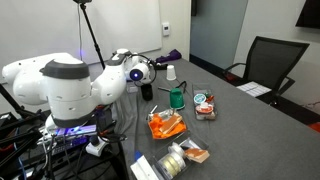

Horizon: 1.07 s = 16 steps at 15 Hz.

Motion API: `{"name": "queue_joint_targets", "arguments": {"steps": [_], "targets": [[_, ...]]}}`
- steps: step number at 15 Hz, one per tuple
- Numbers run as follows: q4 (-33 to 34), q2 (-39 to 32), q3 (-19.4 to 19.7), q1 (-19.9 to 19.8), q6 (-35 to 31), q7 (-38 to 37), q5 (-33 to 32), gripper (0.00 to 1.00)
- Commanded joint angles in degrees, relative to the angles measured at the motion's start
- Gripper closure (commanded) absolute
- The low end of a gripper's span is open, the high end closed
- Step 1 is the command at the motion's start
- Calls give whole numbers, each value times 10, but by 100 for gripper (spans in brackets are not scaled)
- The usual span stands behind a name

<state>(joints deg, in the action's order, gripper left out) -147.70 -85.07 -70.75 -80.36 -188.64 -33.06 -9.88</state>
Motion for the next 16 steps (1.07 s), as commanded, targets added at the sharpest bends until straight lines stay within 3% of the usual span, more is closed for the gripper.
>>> {"name": "queue_joint_targets", "arguments": {"steps": [1,4,5,6,8,12,16], "targets": [[-47,1,-67,-66,49,39,67,99],[-65,6,-140,-111,99,54,121,99],[-64,7,-170,-118,114,111,199,99],[-56,8,-189,-128,138,133,235,99],[-26,10,-202,-143,197,231,333,99],[10,12,-154,-153,279,409,466,99],[31,12,-83,-129,323,567,562,99]]}}
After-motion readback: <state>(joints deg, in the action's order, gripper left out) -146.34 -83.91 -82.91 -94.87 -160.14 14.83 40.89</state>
